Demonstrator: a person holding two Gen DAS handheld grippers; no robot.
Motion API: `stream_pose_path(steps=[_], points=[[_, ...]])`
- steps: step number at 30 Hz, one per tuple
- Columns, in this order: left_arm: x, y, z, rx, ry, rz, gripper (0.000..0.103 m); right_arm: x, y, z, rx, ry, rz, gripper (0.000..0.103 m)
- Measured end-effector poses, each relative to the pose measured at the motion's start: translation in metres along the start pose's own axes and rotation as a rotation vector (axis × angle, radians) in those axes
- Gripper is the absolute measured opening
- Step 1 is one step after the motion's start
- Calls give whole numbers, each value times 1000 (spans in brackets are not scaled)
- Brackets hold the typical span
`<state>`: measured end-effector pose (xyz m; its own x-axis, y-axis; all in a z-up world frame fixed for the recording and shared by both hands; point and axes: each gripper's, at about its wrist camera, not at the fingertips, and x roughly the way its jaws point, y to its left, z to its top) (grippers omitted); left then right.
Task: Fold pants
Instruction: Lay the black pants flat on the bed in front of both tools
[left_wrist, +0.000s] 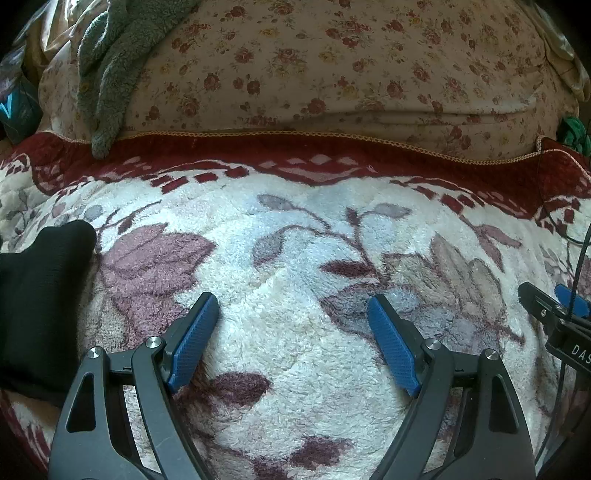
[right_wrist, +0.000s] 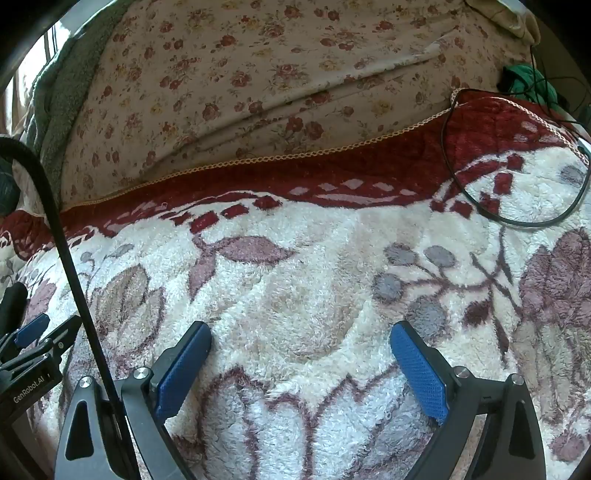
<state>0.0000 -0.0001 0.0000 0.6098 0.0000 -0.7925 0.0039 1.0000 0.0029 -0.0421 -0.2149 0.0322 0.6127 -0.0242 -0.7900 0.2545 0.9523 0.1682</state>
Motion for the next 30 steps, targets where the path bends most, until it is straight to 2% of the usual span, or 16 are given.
stream_pose_path(steps=[30], points=[[1, -1, -1, -1, 2, -2, 84, 0, 0, 0, 0, 1, -1, 97]])
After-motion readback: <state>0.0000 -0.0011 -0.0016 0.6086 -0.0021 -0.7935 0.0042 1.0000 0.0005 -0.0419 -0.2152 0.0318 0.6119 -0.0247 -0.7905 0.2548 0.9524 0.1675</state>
